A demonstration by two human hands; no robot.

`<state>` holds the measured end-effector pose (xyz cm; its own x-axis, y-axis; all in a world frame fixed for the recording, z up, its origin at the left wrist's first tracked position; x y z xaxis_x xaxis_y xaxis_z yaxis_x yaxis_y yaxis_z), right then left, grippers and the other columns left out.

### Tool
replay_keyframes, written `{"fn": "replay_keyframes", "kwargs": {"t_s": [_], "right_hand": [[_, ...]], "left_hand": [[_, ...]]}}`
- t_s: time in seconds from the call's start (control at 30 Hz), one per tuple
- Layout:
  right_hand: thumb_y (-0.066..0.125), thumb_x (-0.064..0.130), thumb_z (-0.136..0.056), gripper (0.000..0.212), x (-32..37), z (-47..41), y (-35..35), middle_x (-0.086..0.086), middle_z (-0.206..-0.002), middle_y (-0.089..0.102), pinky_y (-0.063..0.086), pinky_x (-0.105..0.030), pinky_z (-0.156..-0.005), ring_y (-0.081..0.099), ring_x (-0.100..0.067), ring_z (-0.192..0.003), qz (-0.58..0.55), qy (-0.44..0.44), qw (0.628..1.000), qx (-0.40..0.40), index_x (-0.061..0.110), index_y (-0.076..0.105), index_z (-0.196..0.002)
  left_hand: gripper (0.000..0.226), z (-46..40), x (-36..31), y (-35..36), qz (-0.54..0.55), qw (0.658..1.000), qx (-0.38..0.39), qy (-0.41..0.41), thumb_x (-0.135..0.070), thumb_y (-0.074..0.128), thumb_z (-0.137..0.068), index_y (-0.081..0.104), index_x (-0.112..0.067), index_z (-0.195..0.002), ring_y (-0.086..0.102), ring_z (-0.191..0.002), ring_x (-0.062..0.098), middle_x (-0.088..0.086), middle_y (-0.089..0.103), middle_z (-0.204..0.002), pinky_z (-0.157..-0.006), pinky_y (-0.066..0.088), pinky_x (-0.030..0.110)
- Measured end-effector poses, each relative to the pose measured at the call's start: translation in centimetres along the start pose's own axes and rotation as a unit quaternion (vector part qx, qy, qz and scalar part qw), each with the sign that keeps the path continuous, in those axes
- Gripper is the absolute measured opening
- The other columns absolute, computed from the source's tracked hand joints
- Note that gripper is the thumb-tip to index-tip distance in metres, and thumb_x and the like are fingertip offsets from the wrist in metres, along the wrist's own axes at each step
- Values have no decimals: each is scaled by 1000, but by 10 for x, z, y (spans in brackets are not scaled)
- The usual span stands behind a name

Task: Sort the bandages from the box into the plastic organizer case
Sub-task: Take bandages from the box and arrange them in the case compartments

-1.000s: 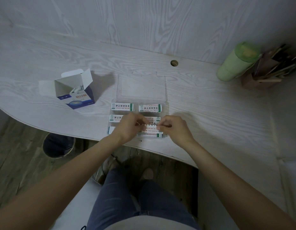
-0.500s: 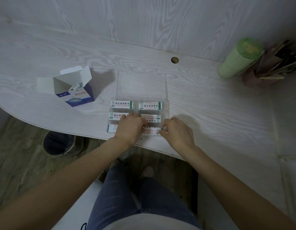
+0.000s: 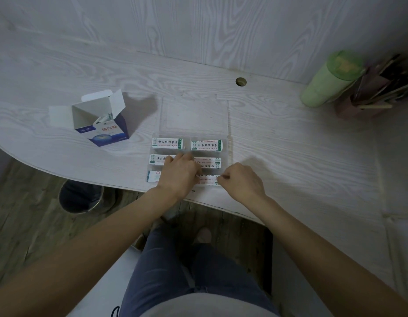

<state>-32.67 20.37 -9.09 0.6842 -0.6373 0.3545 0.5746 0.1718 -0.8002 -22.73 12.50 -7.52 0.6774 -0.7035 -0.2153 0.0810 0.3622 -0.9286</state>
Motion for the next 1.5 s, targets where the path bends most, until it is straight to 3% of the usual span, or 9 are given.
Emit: {"fn": "replay_keyframes", "kwargs": {"t_s": [0.23,0.4,0.6,0.7,0.77,0.9,1.0,1.17,1.5], "right_hand": [[51,18,-92,33,1,-2,-5,0,-57,48,34,-26,-50,49,-18,-54,12,-10,1000,-8,11,48,-59],[49,24,-96,24,25,-2,-22,-4,-93,66,51,-32,-65,61,-20,-77,60,-55,995,-50,9,67,-95],[49,20,-97,27,115,-13,-47,-4,-117,54,46,-32,-85,52,-19,-108,1,-205,977,-52,13,60,-120],[49,15,-96,32,169,-14,-62,-2,-129,49,40,-27,-92,43,-16,-119,-13,-282,955,-89,12,55,-128],[50,11,-94,36,212,-15,-70,-2,-136,46,37,-27,-95,39,-17,-125,5,-342,931,-128,12,55,-130],[47,15,-96,39,273,-40,-58,-1,-150,34,26,-30,-107,25,-17,-139,81,-395,908,-111,16,50,-135],[46,21,-98,31,294,-66,-44,1,-151,31,24,-29,-108,21,-15,-141,104,-385,914,-79,20,58,-127],[64,23,-89,20,327,-93,-20,1,-150,29,26,-29,-107,22,-18,-141,149,-390,908,-38,20,70,-108],[62,21,-86,15,351,-111,21,0,-148,28,32,-30,-107,18,-14,-139,198,-398,894,52,21,73,-97]], "left_hand": [[26,0,0,0,11,1000,4,12,-28,54,-94,64,-25,-118,41,-120,22,3,51,-121,-93,32,35],[26,4,12,-18,67,997,-20,26,-31,52,-94,64,-23,-116,49,-109,22,2,54,-114,-90,37,35],[20,27,88,-92,176,965,-185,-59,-25,57,-93,65,-16,-108,55,-87,17,1,57,-99,-74,49,35],[21,47,134,-123,184,936,-278,-110,-15,62,-88,61,-11,-108,54,-94,23,5,54,-103,-72,49,36],[40,57,171,-136,147,929,-304,-150,-11,69,-81,56,-8,-118,48,-108,30,12,52,-119,-81,49,42],[90,41,229,-122,64,972,-147,-173,-30,76,-76,24,-11,-147,19,-140,28,8,22,-155,-109,29,44],[98,27,253,-104,30,987,-43,-151,-42,71,-78,12,-16,-151,7,-146,21,1,10,-159,-115,16,38],[74,17,266,-109,57,986,-95,-126,-37,74,-78,39,-22,-141,40,-131,20,-2,45,-143,-104,30,33],[70,14,274,-106,101,983,-99,-116,-29,76,-75,44,-22,-137,49,-120,20,-1,51,-137,-97,35,29]]}}
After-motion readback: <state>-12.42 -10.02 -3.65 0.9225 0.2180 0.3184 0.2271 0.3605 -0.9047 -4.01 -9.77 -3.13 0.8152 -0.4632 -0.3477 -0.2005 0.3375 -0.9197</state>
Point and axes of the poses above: each hand's wrist, its own z-axis away from the middle knuckle, its own y-axis out of the palm, x = y × z, the point moved 10 cm from there along -z, towards the middle knuckle
